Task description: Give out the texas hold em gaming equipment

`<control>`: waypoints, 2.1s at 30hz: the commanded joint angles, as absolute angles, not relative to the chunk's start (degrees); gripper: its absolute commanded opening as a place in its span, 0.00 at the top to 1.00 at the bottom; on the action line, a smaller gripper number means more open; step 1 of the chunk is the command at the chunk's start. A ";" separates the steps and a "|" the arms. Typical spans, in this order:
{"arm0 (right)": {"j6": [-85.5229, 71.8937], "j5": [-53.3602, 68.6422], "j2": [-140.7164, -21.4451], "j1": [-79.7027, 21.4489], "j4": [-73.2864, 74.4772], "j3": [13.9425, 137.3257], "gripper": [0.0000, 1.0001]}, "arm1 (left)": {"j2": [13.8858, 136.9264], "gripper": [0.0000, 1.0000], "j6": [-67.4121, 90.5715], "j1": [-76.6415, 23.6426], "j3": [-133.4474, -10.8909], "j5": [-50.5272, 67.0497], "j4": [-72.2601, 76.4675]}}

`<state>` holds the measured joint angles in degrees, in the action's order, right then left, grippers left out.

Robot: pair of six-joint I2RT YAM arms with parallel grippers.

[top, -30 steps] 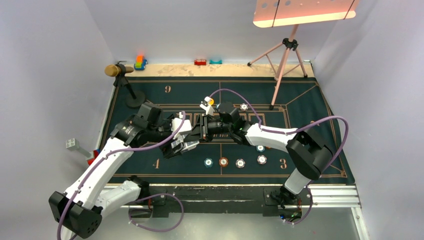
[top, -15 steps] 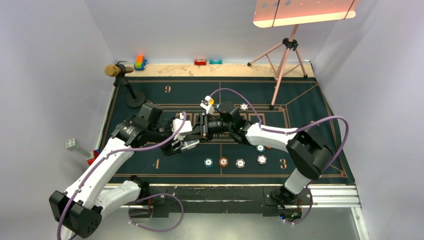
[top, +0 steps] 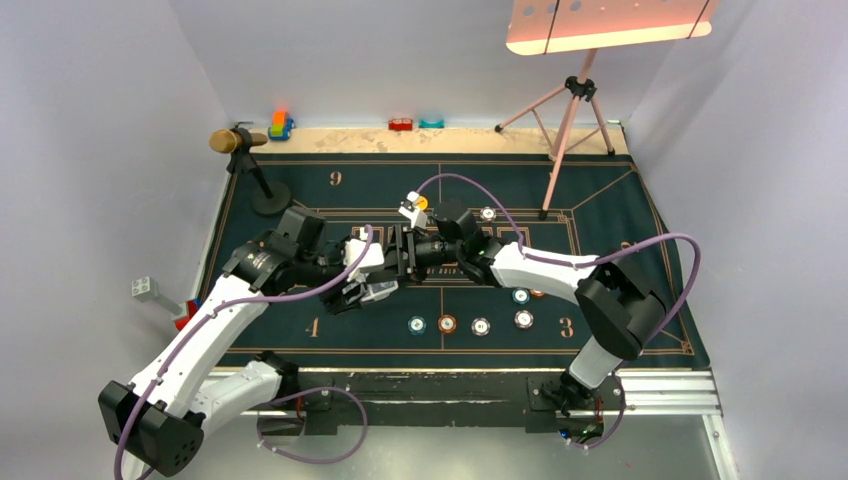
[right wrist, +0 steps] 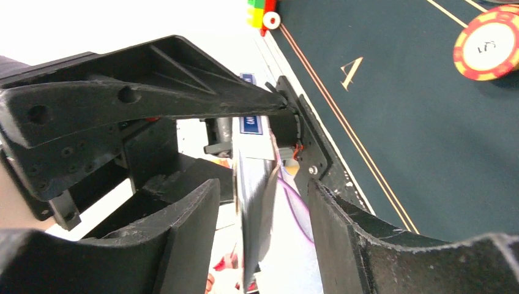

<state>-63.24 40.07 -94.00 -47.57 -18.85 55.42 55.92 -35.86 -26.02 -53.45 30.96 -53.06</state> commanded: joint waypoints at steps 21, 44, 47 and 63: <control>-57.75 39.87 -86.75 -44.24 -12.94 52.72 0.67 | 54.89 0.49 -37.93 -26.19 -57.00 34.17 -56.89; -57.39 38.38 -90.71 -47.52 -12.54 55.31 0.53 | 56.06 0.51 -36.06 -26.19 -58.59 35.20 -57.11; -57.44 38.00 -89.42 -46.84 -12.54 53.73 0.56 | 55.70 0.51 -35.71 -26.19 -58.15 35.48 -56.77; -57.34 38.21 -85.52 -44.07 -11.96 50.62 0.59 | 53.59 0.55 -33.95 -26.11 -55.64 37.33 -54.98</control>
